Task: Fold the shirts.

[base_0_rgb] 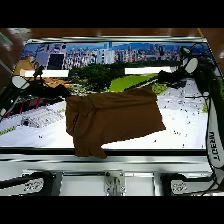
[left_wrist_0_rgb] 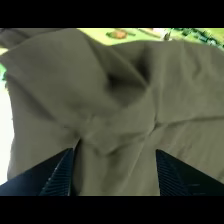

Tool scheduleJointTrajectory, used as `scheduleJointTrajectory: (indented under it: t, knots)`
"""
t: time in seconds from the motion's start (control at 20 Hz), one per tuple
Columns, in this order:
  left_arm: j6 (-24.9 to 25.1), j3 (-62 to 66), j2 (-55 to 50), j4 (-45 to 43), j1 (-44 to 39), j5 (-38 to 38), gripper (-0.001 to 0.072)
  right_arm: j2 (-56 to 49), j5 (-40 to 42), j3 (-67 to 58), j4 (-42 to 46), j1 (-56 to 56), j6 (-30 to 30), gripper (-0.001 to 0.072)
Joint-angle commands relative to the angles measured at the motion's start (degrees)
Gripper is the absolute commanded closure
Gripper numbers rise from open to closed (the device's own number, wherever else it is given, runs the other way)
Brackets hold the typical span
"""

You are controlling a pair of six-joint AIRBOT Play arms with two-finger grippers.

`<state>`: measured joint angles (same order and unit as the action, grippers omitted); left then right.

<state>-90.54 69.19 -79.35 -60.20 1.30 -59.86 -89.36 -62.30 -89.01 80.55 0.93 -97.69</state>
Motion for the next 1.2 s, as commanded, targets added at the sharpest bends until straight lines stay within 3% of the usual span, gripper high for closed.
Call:
scheduleJointTrajectory:
  t: [0.0, 0.1, 0.15, 0.2, 0.3, 0.45, 0.55, 0.8, 0.85, 0.9, 0.95, 1.0, 1.05, 1.1, 1.15]
  knots:
    - [4.94, 3.04, 1.40, -1.68, 8.22, -22.49, 0.0102, 5.77, -15.04, -1.73, 8.09, 4.13, 8.85, 0.0123]
    - [7.41, -2.38, 5.44, -2.93, 12.85, -27.43, 0.0103, 8.09, -24.55, -0.81, 13.14, 9.60, 11.85, 0.0124]
    - [8.15, -7.85, 8.55, -2.82, 14.51, -27.15, 0.0149, 9.29, -26.82, 1.09, 10.80, 13.64, 12.28, 0.0123]
    - [9.11, -14.47, 11.74, -2.78, 15.47, -25.75, 0.0188, 10.69, -26.86, 3.91, 5.62, 17.97, 12.31, 0.0123]
    - [9.75, -26.64, 16.79, -0.83, 15.80, -21.00, 0.0187, 13.20, -26.40, 10.32, -0.92, 24.41, 13.31, 0.0123]
    - [14.51, -39.45, 19.45, 9.81, 15.72, -12.35, 0.0187, 15.39, -24.68, 18.10, -4.33, 28.76, 13.84, 0.0123]
    - [17.16, -44.24, 18.95, 15.85, 14.23, -7.69, 0.0188, 15.37, -24.39, 20.81, -4.26, 28.52, 14.43, 0.0123]
    - [17.25, -48.06, 16.48, 18.62, 4.92, 2.49, 0.0189, 15.37, -20.48, 24.83, -5.51, 28.26, 14.36, 0.0121]
    - [17.27, -48.00, 15.80, 20.20, 3.54, 3.93, 0.0190, 15.37, -19.91, 25.70, -5.51, 28.26, 14.36, 0.0103]
    - [17.29, -48.00, 15.17, 21.75, 2.21, 5.73, 0.0201, 15.37, -19.32, 26.75, -5.66, 28.24, 14.38, 0.0041]
    - [17.29, -48.00, 14.67, 22.53, 1.11, 7.08, 0.0230, 15.37, -18.51, 28.26, -6.49, 28.24, 14.38, 0.0041]
    - [17.29, -48.00, 14.23, 22.75, 0.09, 8.09, 0.0336, 15.37, -17.64, 29.99, -7.67, 28.24, 14.45, 0.0041]
    - [17.29, -48.00, 13.86, 22.73, -0.59, 8.57, 0.0395, 15.34, -16.46, 32.00, -9.14, 28.24, 14.99, 0.0041]
    - [17.22, -48.00, 13.40, 22.75, -0.96, 8.90, 0.0401, 15.34, -14.97, 34.29, -10.54, 28.24, 15.87, 0.0041]
    - [17.25, -47.98, 13.00, 22.75, -0.96, 8.85, 0.0553, 15.32, -13.40, 36.37, -11.41, 28.24, 16.33, 0.0041]
